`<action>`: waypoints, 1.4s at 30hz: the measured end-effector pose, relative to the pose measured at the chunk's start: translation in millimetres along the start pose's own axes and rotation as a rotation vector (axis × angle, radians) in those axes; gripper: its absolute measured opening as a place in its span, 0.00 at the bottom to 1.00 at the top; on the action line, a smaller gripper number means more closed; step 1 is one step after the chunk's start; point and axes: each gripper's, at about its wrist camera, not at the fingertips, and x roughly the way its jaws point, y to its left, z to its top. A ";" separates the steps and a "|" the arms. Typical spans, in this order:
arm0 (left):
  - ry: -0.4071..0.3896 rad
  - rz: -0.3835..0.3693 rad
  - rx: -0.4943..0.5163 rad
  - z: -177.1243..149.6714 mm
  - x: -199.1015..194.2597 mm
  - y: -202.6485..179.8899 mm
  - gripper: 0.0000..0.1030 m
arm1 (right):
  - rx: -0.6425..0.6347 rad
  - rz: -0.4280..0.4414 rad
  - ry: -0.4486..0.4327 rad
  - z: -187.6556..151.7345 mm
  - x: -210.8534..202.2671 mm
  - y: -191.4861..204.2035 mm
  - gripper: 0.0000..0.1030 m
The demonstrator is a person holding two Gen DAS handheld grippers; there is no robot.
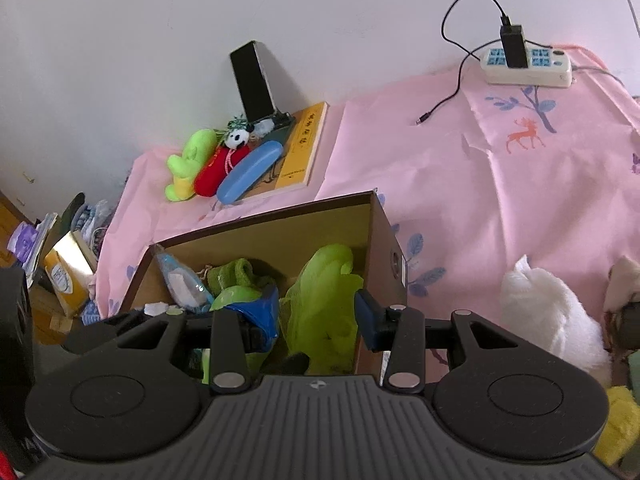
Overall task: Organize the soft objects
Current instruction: 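Carry the yellow-green scarf over the cardboard box and release it inside, then move the right gripper back to the pile of soft items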
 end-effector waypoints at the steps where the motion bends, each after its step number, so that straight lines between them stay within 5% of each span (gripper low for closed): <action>1: -0.001 0.019 -0.005 -1.0 -3.5 -3.3 0.74 | -0.003 0.007 0.001 -1.5 -3.4 -0.7 0.25; 19: -0.051 0.234 -0.074 -22.0 -53.2 -49.4 0.75 | -0.095 0.096 0.004 -29.8 -55.5 -8.7 0.25; 42: -0.014 0.267 -0.043 -47.8 -64.2 -112.3 0.75 | -0.141 0.094 0.013 -70.5 -99.3 -35.0 0.25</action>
